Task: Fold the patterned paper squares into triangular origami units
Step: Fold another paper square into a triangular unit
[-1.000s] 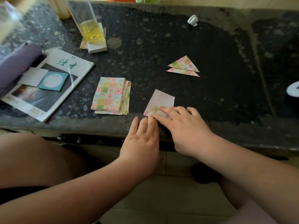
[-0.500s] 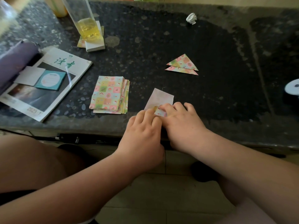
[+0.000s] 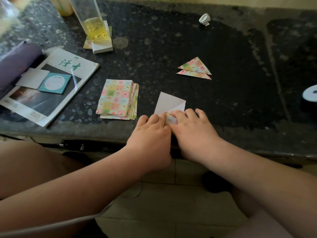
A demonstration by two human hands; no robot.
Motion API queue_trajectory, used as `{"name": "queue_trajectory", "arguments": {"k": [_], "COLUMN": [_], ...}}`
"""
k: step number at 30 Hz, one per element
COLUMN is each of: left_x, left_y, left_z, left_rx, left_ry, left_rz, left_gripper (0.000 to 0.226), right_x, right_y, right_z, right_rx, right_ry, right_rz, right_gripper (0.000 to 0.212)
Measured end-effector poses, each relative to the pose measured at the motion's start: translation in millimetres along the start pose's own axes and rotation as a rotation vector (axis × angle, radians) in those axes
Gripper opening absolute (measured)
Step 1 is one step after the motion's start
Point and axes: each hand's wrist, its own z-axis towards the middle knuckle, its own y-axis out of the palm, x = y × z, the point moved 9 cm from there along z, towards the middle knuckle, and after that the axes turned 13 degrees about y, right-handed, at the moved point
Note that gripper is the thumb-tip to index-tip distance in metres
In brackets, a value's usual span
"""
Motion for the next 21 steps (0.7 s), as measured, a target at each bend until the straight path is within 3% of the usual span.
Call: {"name": "queue_trajectory", "arguments": {"k": [11, 21], "left_x": [-8.1, -11.2], "left_y": [16.5, 18.6], "left_z": [-19.4, -41.5], "left_rx": [-0.098, -0.16], "left_ry": [0.006, -0.019], "left_rz": [0.038, 0.133], "left_gripper": [0.049, 0.049], "right_x": [0.5, 5.9], "right_y": [0.6, -0.5], "right_z": [-0.6, -0.6], "right_rx": [-0.025, -0.058], "right_ry": [-0.03, -0.026], "right_rz": [-0.007, 0.02], "right_gripper": [0.098, 0.093]}}
